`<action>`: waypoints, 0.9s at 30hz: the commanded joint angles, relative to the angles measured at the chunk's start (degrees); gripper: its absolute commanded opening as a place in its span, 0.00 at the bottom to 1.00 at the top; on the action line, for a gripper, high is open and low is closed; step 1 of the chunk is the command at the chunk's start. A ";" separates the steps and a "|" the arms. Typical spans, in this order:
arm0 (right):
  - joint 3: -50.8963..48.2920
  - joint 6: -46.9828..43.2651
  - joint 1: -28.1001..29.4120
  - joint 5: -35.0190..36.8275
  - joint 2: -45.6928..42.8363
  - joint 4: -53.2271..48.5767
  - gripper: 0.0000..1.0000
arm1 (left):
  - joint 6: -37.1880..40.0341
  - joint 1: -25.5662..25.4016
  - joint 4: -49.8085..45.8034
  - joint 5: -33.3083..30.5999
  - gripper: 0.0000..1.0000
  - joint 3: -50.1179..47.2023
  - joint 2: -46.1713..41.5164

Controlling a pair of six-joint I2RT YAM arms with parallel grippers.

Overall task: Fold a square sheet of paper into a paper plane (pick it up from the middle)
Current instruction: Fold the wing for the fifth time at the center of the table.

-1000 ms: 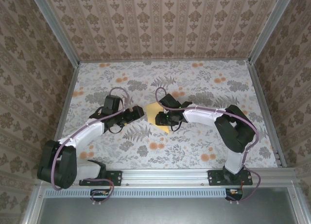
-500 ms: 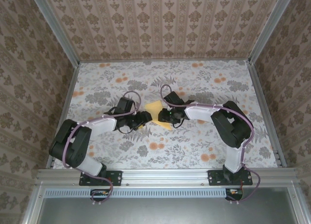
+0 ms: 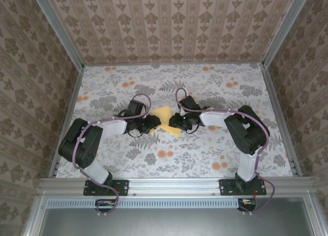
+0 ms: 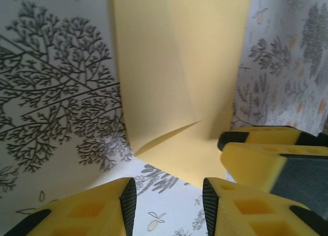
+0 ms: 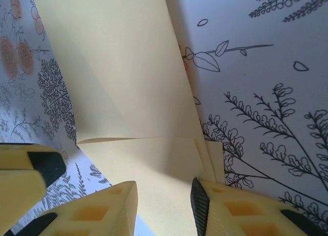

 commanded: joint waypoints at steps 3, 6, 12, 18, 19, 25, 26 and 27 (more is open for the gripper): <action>-1.90 0.92 -0.24 0.53 1.83 -1.81 0.38 | -0.92 0.16 -1.10 -0.56 0.42 1.92 1.89; -1.91 0.99 -0.24 0.34 1.90 -1.78 0.37 | -0.35 0.23 -0.78 0.53 0.39 2.85 3.01; -1.65 1.21 -0.24 -0.02 1.72 -2.22 0.35 | -0.21 0.18 -0.66 1.61 0.37 3.97 5.13; -1.61 1.14 -0.24 0.09 1.75 -2.47 0.36 | -0.91 0.31 -1.02 1.43 0.39 4.25 5.84; -1.65 1.15 -0.24 0.05 1.67 -2.53 0.36 | -1.16 0.32 -0.86 1.51 0.39 4.32 6.01; -1.68 1.08 -0.24 0.10 1.80 -2.61 0.36 | -4.70 0.73 4.34 4.20 0.38 3.85 7.45; -1.67 1.08 -0.24 0.09 1.77 -2.58 0.36 | -5.58 0.92 6.11 4.69 0.38 3.54 7.73; -1.60 1.08 -0.24 0.10 1.84 -2.70 0.35 | -6.43 1.15 7.55 5.30 0.38 3.24 7.98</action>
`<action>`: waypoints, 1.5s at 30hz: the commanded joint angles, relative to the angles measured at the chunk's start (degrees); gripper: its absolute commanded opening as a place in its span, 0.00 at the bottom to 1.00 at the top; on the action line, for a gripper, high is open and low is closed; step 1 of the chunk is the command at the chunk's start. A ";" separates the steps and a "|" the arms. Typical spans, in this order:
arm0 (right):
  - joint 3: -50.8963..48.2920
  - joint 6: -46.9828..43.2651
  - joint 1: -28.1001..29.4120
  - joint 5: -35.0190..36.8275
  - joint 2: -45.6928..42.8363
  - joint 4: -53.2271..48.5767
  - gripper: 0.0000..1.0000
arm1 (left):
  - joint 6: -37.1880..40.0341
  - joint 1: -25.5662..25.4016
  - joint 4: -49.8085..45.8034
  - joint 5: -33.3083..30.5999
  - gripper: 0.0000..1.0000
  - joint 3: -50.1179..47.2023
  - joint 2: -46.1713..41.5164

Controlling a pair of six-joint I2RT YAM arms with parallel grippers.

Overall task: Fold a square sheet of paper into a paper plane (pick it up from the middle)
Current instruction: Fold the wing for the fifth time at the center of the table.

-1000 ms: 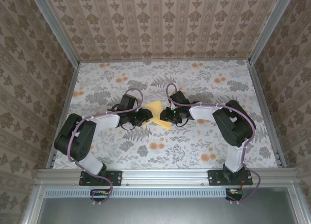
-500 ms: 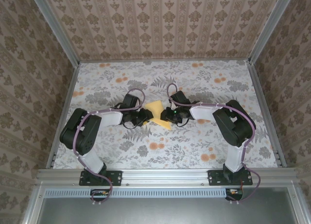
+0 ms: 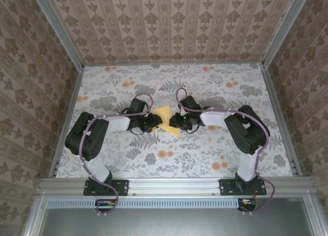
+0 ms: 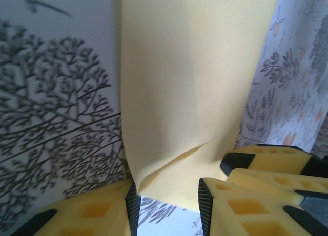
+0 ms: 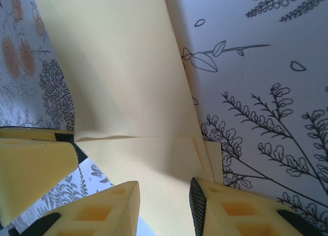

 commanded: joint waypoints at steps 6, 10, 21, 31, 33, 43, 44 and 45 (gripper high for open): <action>-1.44 0.54 -0.08 0.97 1.88 -3.20 0.36 | -5.13 1.39 9.61 4.36 0.36 -0.93 2.34; -1.35 0.08 -0.08 1.01 1.88 -3.43 0.36 | -4.73 1.52 10.69 4.98 0.34 -1.34 2.10; -2.38 -5.21 -0.08 -1.32 -1.66 2.60 0.46 | -4.38 1.44 10.61 6.32 0.12 -1.55 2.06; -7.14 -23.35 1.49 5.65 -12.80 5.48 0.59 | -4.73 1.01 7.96 6.19 0.05 -0.78 -0.03; -9.83 -28.22 3.07 9.58 -15.39 7.68 0.59 | -4.90 0.89 7.47 6.15 0.05 -0.61 -0.48; -12.61 -45.39 11.26 23.21 -13.33 15.17 0.61 | -5.77 0.55 6.41 6.06 0.05 -0.19 -0.86; -11.82 -46.09 11.86 24.09 -12.21 15.44 0.61 | -5.84 0.51 6.40 6.06 0.05 -0.15 -0.93; -11.34 -46.97 12.51 25.03 -11.13 16.15 0.61 | -5.91 0.47 6.32 5.97 0.05 -0.14 -0.92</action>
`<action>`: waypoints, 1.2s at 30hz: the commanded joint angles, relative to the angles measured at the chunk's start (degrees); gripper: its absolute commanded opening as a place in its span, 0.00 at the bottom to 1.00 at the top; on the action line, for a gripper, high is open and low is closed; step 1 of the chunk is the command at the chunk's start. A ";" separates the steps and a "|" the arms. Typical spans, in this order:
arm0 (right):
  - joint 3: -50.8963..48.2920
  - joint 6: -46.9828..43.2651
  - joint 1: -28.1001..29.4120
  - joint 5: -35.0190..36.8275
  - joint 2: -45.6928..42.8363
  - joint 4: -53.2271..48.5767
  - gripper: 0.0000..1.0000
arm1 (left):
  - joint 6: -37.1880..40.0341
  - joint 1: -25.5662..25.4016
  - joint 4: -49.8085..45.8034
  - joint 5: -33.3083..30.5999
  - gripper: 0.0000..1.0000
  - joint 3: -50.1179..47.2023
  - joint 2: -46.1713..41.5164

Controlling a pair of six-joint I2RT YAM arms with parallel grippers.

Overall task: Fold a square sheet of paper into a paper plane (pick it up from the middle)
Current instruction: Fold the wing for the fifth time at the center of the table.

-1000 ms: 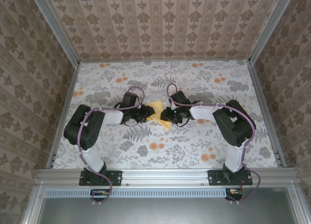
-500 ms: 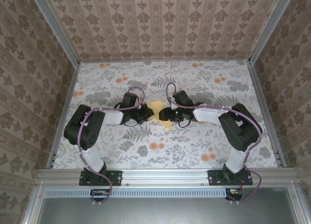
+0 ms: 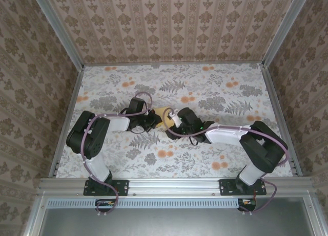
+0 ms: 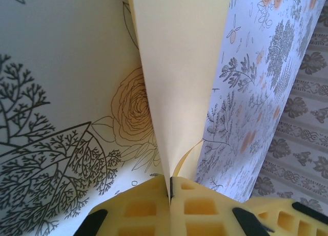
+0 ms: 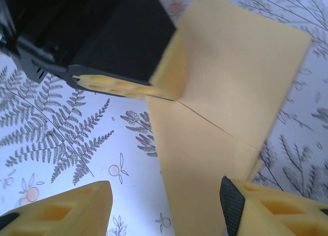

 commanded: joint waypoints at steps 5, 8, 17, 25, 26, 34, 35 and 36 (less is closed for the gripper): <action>3.23 -9.69 3.70 9.69 7.34 6.90 0.60 | -1.39 -0.47 -1.40 0.71 0.05 0.95 -2.03; 2.70 -10.68 4.27 12.52 9.16 9.40 0.60 | -1.48 -0.56 -1.65 0.79 0.05 0.96 -2.20; -0.44 -17.05 6.19 18.38 12.25 18.19 0.50 | -1.47 -0.56 -2.42 0.40 0.05 1.22 -2.46; -0.76 -17.64 6.42 19.99 13.67 18.75 0.42 | -1.66 -0.64 -2.59 0.41 0.05 1.38 -2.68; -0.76 -17.57 6.38 20.09 13.95 18.70 0.41 | -1.66 -0.64 -2.71 0.35 0.05 1.37 -2.75; -1.40 -16.94 6.46 20.51 13.47 18.17 0.21 | -1.70 0.21 -3.34 0.67 0.08 1.22 -3.83; -1.51 -16.72 6.43 20.27 13.25 18.04 0.18 | -1.75 0.77 -3.17 0.90 0.10 1.12 -4.30; -1.61 -16.50 6.38 19.80 12.71 17.71 0.15 | -1.79 1.42 -3.42 1.05 0.13 0.92 -4.91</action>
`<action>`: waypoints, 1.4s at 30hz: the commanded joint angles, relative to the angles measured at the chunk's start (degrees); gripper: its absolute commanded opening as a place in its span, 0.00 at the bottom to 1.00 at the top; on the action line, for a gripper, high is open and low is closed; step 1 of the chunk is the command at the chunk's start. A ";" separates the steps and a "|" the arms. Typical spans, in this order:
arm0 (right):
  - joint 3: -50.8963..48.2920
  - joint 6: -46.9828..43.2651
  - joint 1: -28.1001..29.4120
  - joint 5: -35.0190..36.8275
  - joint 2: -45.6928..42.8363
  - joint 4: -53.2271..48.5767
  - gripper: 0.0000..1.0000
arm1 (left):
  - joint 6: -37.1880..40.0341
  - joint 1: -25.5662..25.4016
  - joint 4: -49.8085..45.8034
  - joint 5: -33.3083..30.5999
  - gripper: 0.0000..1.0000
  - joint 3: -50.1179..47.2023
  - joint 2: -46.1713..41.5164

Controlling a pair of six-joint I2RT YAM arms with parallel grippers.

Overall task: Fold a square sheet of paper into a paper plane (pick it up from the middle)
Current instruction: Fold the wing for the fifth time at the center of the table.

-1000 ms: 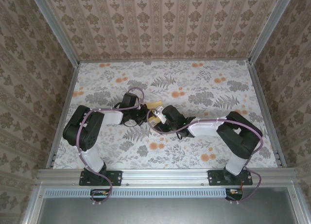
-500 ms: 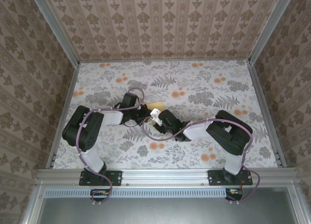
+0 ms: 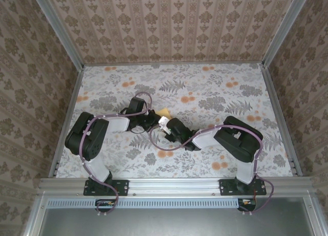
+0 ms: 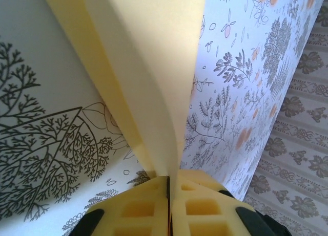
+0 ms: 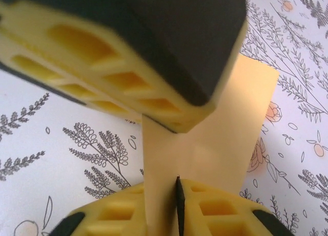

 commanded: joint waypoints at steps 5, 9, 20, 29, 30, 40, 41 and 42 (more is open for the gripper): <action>-1.04 2.83 -0.11 -2.21 -2.46 -1.24 0.09 | 2.04 6.28 -5.81 0.62 0.31 0.73 -7.12; -0.68 6.59 -0.80 -6.42 -3.22 -2.20 0.07 | 3.92 9.56 -8.68 -0.90 0.40 -0.77 -11.36; 2.46 18.77 -4.11 -18.97 -2.22 -6.52 0.06 | 6.18 10.55 -4.64 -3.49 0.48 -8.66 -18.67; 3.38 28.89 -7.22 -28.64 0.00 -6.33 0.09 | 6.04 5.42 1.67 -3.44 0.40 -11.42 -16.43; 3.39 29.88 -7.56 -29.41 0.22 -6.18 0.09 | 5.77 4.91 2.33 -3.26 0.39 -11.42 -15.94; 3.76 38.30 -10.60 -38.06 3.22 -3.55 0.08 | 4.25 2.44 9.11 -1.34 0.28 -9.86 -8.57; 3.64 38.86 -10.79 -38.31 3.34 -3.45 0.08 | 4.17 2.45 9.51 -1.26 0.27 -9.76 -7.99; 3.61 39.24 -10.97 -38.65 3.51 -3.30 0.08 | 4.18 0.79 9.81 -1.12 0.26 -9.70 -7.56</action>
